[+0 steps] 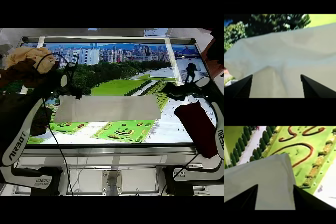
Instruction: Fold the shirts.
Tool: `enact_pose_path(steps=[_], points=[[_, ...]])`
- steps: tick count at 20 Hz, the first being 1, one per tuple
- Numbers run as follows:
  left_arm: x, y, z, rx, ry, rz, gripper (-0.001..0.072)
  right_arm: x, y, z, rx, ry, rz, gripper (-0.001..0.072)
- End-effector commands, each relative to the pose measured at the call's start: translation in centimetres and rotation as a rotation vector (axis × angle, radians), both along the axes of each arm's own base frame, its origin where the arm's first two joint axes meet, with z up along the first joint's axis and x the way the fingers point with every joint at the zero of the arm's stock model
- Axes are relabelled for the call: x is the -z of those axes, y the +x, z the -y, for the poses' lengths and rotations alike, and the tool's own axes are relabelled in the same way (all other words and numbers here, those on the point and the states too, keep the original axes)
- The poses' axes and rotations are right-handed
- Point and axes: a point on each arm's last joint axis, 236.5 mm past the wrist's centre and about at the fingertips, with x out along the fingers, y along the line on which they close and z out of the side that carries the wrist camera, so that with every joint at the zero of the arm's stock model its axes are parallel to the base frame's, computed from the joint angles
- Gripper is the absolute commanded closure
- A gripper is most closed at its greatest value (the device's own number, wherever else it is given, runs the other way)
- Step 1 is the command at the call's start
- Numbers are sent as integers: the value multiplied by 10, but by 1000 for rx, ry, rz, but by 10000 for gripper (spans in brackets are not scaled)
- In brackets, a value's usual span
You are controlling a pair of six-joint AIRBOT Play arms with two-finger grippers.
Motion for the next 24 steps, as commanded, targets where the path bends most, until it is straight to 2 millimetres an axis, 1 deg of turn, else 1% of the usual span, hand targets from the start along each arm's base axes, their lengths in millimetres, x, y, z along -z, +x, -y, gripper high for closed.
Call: enact_pose_path(steps=[1,2,3,4,5,6,8,9,10,11,13,16,21,22,24], points=[[-50,42,44,-22,-229,205,9,-13,-29,36,23,-15,-66,125],[-68,59,64,-23,-338,296,9,-7,-35,41,24,-3,-92,125],[-89,74,83,-24,-447,384,9,1,-40,40,13,23,-114,125],[-99,81,94,-27,-516,426,9,11,-43,34,-6,61,-129,125],[-98,82,105,-31,-561,417,9,22,-45,25,-25,101,-142,125],[-86,76,112,-15,-562,371,9,34,-46,13,-50,148,-153,125],[-47,55,126,53,-511,226,9,53,-43,-5,-74,247,-152,125],[-28,44,133,85,-488,155,9,60,-41,-9,-82,277,-150,125],[-13,38,138,94,-477,108,9,66,-38,-12,-82,298,-151,125],[0,35,142,98,-472,77,9,73,-37,-13,-74,313,-159,125],[19,30,154,92,-495,14,9,83,-35,-16,-79,334,-162,125],[37,23,173,107,-527,-60,10,89,-31,-28,-95,390,-151,125],[51,9,194,155,-516,-119,10,96,-29,-60,-172,394,-151,133],[53,7,196,160,-515,-126,10,95,-30,-67,-189,394,-154,186],[54,1,197,167,-511,-147,13,91,-32,-80,-213,423,-161,264]])
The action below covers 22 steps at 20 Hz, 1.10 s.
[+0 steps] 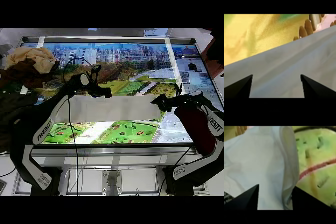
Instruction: Fold the shirts.
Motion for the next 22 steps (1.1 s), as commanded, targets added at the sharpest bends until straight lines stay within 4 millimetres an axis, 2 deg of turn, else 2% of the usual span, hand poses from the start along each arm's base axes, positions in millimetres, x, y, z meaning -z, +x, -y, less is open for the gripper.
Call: enact_pose_path(steps=[1,2,4,6,7,8,10,11,13,16,18,20,22], points=[[6,-12,5,33,9,-44,37,-12,-3,-27,-47,79,3,357],[8,-16,4,40,15,-56,121,-23,-5,-33,-62,131,13,460],[10,-22,3,54,25,-78,187,-54,-5,-38,-102,224,48,678],[10,-26,3,60,25,-92,365,-84,0,-36,-125,254,95,682],[10,-28,5,69,27,-94,511,-98,3,-35,-137,246,124,682],[10,-30,8,87,26,-90,620,-110,8,-33,-138,234,153,682],[6,-35,22,116,-6,-82,630,-131,17,-31,-128,219,185,682],[5,-36,28,123,-11,-70,673,-139,20,-30,-129,215,198,682],[5,-36,40,133,-13,-40,693,-152,21,-32,-143,214,212,682],[12,-38,59,145,-19,-7,693,-161,18,-39,-183,221,214,683],[24,-43,68,153,-16,-17,693,-164,15,-47,-202,224,214,683],[37,-50,72,163,-10,-48,693,-168,12,-52,-220,224,217,683],[38,-49,73,160,-14,-49,693,-172,10,-53,-230,222,224,683]])
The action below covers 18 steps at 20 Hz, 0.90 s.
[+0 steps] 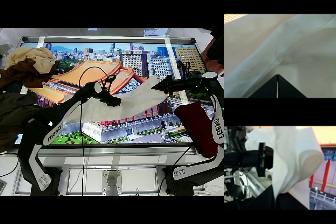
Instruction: Fold the shirts.
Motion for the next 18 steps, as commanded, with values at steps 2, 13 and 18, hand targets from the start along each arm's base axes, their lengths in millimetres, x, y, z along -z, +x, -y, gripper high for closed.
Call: enact_pose_path(steps=[2,13,18], points=[[-3,6,8,1,-14,20,693,-14,-7,-6,-28,-2,19,683],[-156,60,-77,76,177,226,685,-84,-18,-53,-92,-29,160,683],[-252,86,-182,-155,260,416,686,-99,-11,-175,-140,-46,303,684]])
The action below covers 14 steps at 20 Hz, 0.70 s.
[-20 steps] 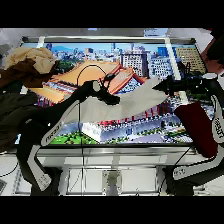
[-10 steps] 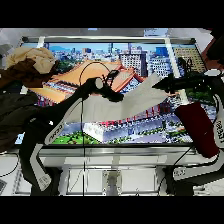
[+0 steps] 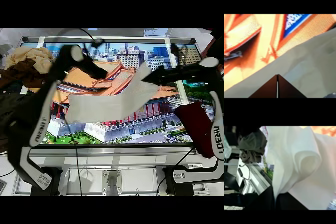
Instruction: Fold the shirts.
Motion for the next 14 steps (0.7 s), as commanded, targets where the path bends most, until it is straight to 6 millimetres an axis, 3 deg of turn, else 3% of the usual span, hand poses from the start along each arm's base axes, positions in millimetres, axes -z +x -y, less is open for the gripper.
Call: enact_pose_path(steps=[1,5,7,9,10,12,14], points=[[-61,8,-80,-161,68,120,686,-7,7,-90,15,-25,139,684],[-101,5,-133,-261,77,196,685,22,-7,-197,33,-67,232,684],[-102,1,-146,-280,85,184,686,55,-20,-240,38,-66,190,684],[-97,-5,-149,-280,99,155,686,90,-23,-270,75,-68,150,682],[-97,-6,-150,-279,101,149,686,101,-23,-280,108,-48,118,627],[-96,-6,-150,-265,111,154,686,105,-24,-298,170,18,58,241],[-96,-5,-151,-262,117,156,685,99,-22,-299,185,34,68,227]])
